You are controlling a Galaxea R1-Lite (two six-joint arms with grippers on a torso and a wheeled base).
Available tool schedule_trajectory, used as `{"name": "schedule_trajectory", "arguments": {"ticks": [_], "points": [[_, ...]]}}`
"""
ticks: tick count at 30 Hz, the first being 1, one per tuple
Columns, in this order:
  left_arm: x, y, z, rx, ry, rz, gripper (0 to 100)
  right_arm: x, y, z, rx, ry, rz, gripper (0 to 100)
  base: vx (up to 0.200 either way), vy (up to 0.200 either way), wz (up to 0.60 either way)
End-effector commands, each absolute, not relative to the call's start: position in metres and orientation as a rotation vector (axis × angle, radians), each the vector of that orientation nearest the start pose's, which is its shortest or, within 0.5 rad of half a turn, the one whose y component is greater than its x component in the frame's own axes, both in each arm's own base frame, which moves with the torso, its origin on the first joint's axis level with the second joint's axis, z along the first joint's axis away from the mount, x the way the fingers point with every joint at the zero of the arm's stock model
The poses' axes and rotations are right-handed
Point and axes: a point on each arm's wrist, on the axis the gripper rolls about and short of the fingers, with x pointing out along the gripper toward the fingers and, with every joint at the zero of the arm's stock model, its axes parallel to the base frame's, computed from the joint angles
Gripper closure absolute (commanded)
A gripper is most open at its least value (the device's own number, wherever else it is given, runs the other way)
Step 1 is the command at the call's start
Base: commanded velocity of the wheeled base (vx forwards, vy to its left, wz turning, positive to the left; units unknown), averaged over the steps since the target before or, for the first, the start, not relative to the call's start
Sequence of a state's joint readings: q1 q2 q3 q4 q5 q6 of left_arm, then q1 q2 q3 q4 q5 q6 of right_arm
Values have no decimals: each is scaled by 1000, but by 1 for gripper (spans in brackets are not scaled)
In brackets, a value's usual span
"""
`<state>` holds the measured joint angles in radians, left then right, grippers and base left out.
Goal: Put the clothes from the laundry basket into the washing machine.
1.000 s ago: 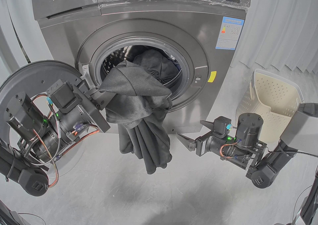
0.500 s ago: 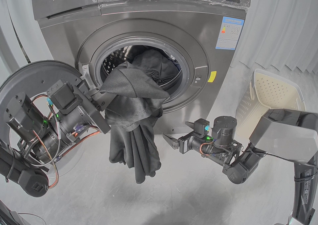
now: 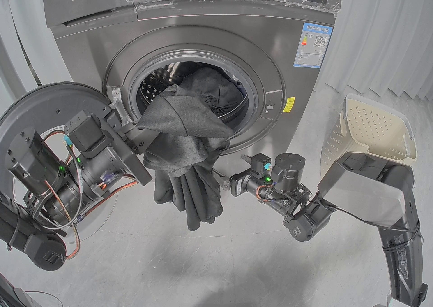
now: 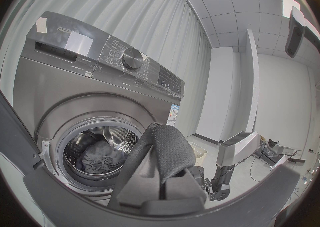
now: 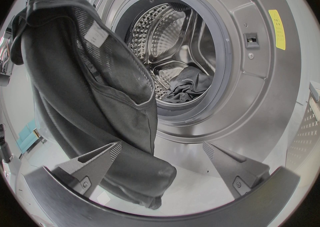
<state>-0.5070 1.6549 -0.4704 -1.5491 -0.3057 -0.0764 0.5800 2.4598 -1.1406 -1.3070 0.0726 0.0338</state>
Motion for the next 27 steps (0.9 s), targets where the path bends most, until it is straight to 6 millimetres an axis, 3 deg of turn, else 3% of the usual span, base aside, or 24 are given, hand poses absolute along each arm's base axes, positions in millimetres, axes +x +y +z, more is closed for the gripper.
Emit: {"name": "schedule_trajectory", "arguments": {"ticks": [1,14,27], "points": [[220,-130,202,-110,-342,-821,100,386,253,28,31,17,649,0,0,0,0],[220,-131,200,-109,-336,-824,100,389,270,39,53,-78,723,0,0,0,0],[218,-133,201,-111,-339,-833,100,396,261,37,51,-68,687,0,0,0,0]]}}
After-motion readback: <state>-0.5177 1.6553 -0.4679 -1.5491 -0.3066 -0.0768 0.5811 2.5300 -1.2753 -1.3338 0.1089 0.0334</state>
